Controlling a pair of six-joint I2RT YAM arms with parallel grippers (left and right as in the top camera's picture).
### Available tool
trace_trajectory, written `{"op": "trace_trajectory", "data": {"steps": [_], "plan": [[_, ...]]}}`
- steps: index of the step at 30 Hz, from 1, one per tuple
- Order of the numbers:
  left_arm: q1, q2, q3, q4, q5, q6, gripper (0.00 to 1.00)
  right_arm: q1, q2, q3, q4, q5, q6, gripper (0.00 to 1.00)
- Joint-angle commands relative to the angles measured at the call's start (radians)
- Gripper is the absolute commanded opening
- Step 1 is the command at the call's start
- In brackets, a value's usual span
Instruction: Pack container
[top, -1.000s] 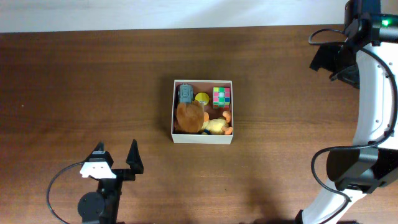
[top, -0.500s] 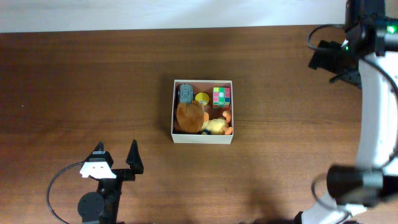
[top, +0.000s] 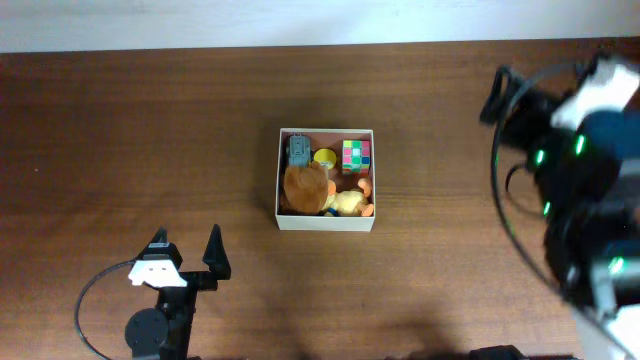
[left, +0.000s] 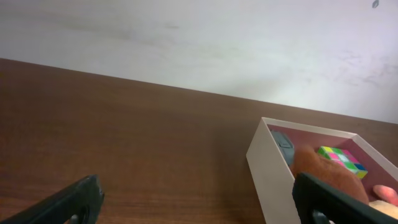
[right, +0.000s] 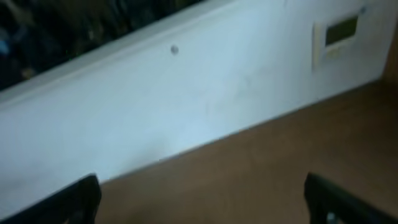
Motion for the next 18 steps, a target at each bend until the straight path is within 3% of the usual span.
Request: {"op": "trace_trajectory", "data": {"steps": [1, 8, 18], "plan": [[0.0, -0.008, -0.006, 0.0, 0.014, 0.016, 0.99, 0.007, -0.161, -0.232, 0.114, 0.013, 0.005, 0.99], [0.0, -0.008, -0.006, 0.0, 0.014, 0.016, 0.99, 0.007, -0.484, -0.645, 0.307, -0.015, 0.006, 0.99], [0.0, -0.008, -0.006, 0.0, 0.014, 0.016, 0.99, 0.008, -0.799, -0.983, 0.354, -0.068, 0.009, 0.99]]}}
